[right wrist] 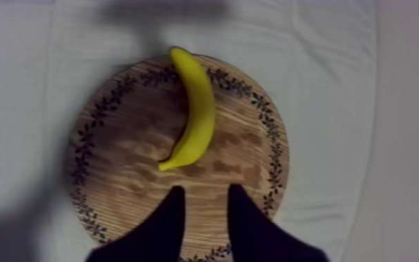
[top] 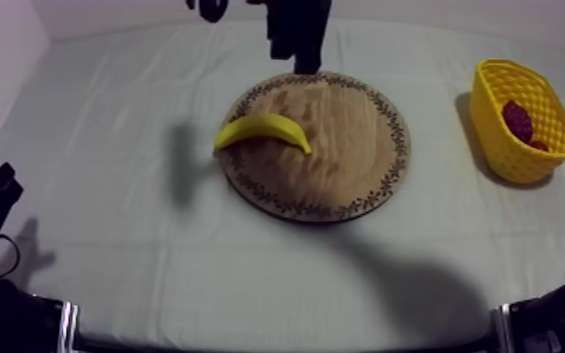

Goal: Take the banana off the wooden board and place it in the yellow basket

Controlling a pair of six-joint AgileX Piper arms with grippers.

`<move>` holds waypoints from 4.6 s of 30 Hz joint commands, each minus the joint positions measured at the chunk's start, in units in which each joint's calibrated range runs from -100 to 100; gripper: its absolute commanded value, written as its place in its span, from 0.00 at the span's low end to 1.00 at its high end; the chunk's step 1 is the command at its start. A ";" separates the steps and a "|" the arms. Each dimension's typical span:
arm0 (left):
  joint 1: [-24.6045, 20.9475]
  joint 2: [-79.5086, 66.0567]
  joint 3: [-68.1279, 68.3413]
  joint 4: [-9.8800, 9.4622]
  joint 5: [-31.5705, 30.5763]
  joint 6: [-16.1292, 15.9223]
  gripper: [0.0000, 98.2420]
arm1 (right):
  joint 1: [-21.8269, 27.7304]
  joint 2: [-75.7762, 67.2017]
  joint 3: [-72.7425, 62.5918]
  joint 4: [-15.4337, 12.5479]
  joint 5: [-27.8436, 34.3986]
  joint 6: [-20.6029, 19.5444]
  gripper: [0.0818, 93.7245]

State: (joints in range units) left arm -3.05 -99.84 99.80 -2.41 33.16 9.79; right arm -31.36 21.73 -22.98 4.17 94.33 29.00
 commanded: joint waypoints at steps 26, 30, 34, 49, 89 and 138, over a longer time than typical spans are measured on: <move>-0.02 0.02 -0.02 -0.01 -0.01 0.01 0.00 | -0.91 8.51 3.85 1.54 -6.07 -1.40 0.89; -0.02 0.02 -0.02 -0.01 -0.01 0.01 0.00 | -0.86 12.58 4.03 2.12 -9.30 -1.51 0.89; -0.02 0.02 -0.02 -0.01 -0.01 0.01 0.00 | -0.81 16.53 2.48 2.94 -12.07 -1.39 0.89; -0.02 0.02 -0.02 -0.01 -0.01 0.01 0.00 | 0.35 27.93 -3.22 4.80 -21.24 -1.05 0.86; -0.02 0.02 -0.02 -0.01 -0.01 0.01 0.00 | -0.61 14.54 1.00 5.47 -21.99 -2.70 0.20; -0.02 0.02 -0.02 -0.01 -0.01 0.01 0.00 | 23.39 -12.50 21.76 9.50 -7.32 -14.37 0.22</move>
State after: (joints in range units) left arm -3.05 -99.84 99.80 -2.41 33.16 9.79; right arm -11.41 9.33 -2.32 13.64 87.04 14.65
